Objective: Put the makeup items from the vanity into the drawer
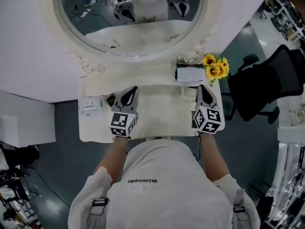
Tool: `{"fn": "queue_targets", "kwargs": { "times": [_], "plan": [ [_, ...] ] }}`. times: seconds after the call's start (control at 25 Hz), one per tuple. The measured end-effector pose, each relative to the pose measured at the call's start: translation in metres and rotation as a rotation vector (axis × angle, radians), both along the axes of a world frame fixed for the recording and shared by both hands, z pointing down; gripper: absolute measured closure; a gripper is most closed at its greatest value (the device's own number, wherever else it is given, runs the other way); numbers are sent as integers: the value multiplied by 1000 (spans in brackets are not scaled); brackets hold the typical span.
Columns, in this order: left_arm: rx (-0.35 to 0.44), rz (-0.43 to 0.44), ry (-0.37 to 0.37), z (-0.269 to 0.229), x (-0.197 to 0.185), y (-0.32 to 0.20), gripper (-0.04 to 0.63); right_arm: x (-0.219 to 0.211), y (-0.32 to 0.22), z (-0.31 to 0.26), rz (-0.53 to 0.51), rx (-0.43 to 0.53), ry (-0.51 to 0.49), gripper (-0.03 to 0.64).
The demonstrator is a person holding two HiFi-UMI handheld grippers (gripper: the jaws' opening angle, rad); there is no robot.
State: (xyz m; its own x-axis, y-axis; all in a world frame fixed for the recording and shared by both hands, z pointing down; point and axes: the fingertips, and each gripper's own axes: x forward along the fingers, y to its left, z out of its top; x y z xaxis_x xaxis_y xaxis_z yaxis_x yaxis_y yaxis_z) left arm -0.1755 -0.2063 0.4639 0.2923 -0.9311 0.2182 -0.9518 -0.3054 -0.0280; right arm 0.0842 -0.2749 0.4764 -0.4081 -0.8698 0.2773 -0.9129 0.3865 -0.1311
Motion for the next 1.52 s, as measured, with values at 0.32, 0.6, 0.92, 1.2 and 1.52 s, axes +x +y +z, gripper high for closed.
{"fn": "queue_targets", "kwargs": {
  "times": [0.32,0.6,0.92,1.2,1.52],
  "plan": [
    [89,-159,4,-32,-61,35,592,-34,1,-21,-92,73,15,607],
    [113,-268,7,-28,-95,53,592,-41,5,-36,-104,110,15,607],
    [108,-297,83,-25,-105,53,592,-34,14,-36,-79,127,22,607],
    [99,-280,92,-23,-95,52,592,-28,18,-34,-68,116,20,607],
    [77,-254,102,-17,-86,44,592,-23,14,-36,-50,115,21,607]
  ]
}}
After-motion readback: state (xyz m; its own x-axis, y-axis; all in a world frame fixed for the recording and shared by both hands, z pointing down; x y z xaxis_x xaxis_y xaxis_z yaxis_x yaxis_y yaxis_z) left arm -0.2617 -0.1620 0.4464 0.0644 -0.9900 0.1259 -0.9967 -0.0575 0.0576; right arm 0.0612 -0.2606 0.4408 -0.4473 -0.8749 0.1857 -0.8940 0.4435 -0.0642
